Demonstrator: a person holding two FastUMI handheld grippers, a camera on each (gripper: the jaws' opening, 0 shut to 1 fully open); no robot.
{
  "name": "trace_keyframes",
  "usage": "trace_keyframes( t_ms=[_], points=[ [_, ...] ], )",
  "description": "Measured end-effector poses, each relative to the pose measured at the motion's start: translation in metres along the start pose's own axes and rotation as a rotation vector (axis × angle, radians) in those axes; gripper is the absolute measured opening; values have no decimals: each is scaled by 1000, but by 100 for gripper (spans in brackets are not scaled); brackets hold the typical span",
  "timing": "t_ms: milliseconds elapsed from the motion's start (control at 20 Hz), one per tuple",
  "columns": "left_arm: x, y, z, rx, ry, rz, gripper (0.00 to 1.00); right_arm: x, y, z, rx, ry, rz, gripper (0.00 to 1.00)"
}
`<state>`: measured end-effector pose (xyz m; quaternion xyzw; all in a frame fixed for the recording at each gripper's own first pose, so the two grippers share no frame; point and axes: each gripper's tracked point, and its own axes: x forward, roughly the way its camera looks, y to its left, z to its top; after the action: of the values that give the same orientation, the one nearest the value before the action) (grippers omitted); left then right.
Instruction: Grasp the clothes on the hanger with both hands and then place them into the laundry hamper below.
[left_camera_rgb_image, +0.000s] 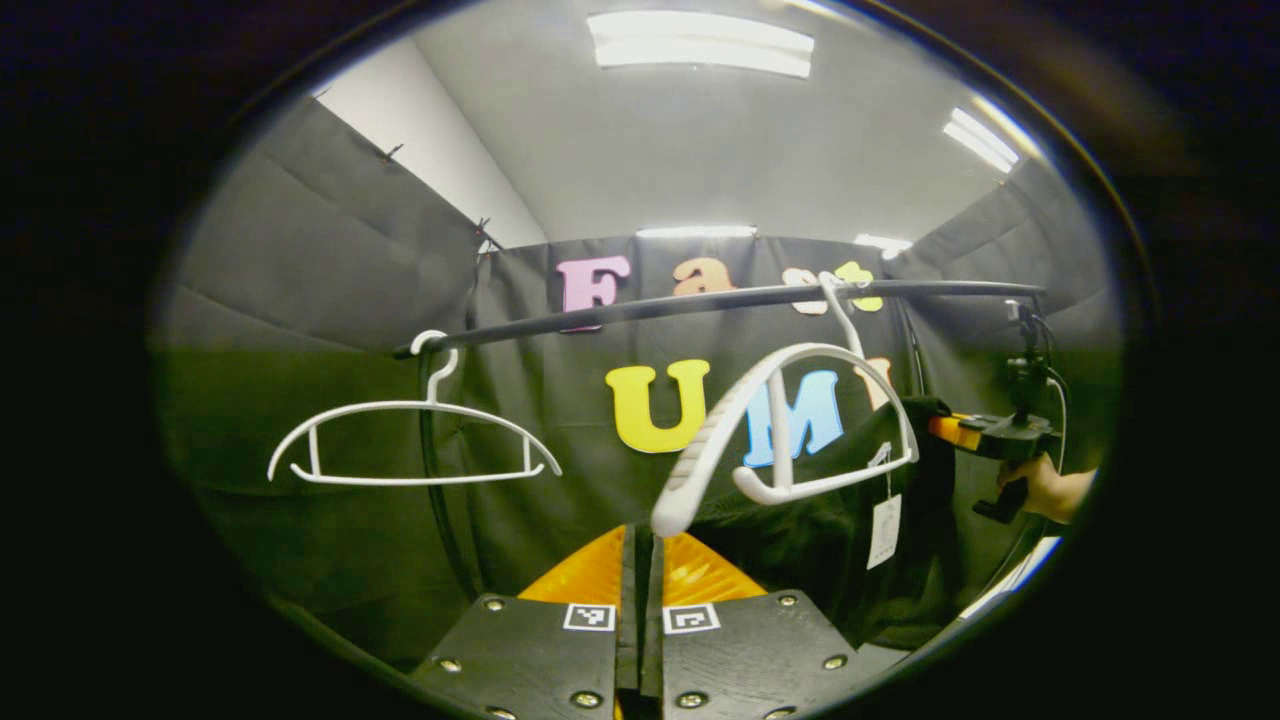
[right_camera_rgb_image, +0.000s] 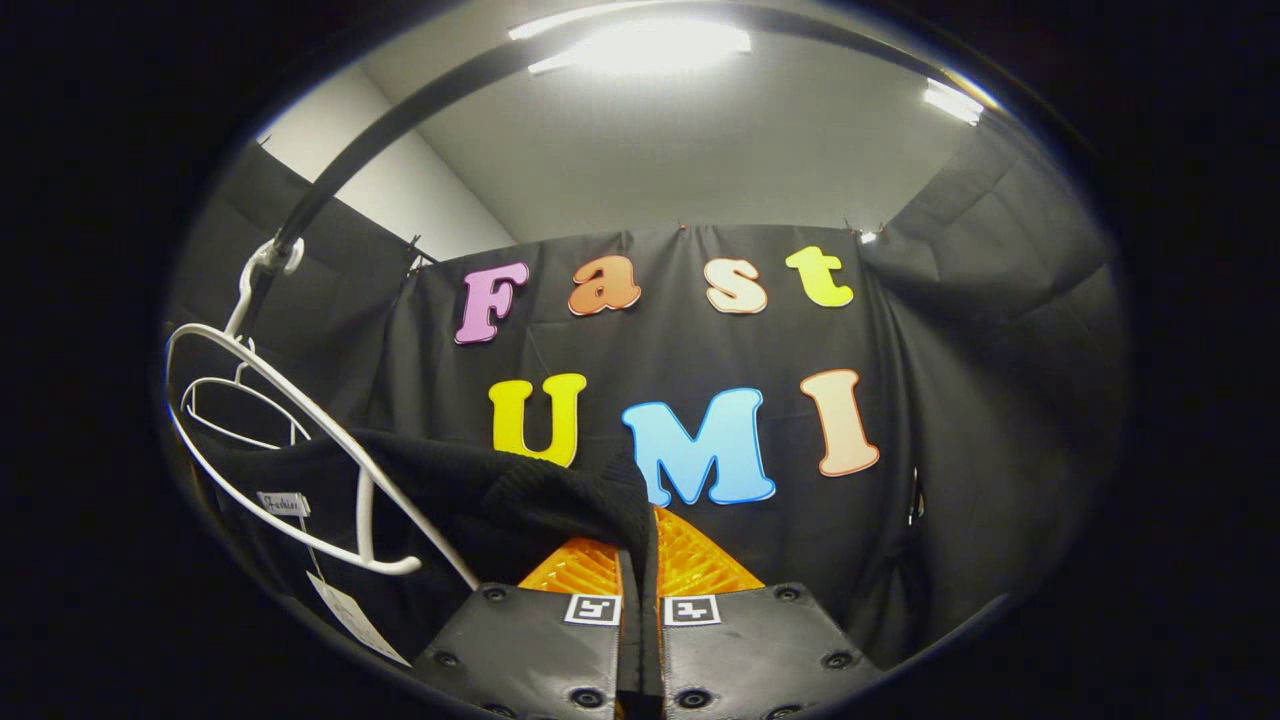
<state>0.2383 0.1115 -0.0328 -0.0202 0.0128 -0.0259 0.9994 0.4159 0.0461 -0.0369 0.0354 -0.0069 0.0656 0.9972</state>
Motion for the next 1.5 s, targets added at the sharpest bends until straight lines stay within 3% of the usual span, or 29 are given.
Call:
trace_keyframes(
  t_ms=[250,900,1500],
  points=[
    [2,-24,-28,49,52,-24,2,-10,-9,-35,-11,68,-20,1],
    [-22,-72,-82,48,123,-84,2,-78,7,-74,-71,174,38,2],
    [-53,-100,-92,-68,112,-107,2,-170,85,-99,-114,265,232,2]
  ],
)
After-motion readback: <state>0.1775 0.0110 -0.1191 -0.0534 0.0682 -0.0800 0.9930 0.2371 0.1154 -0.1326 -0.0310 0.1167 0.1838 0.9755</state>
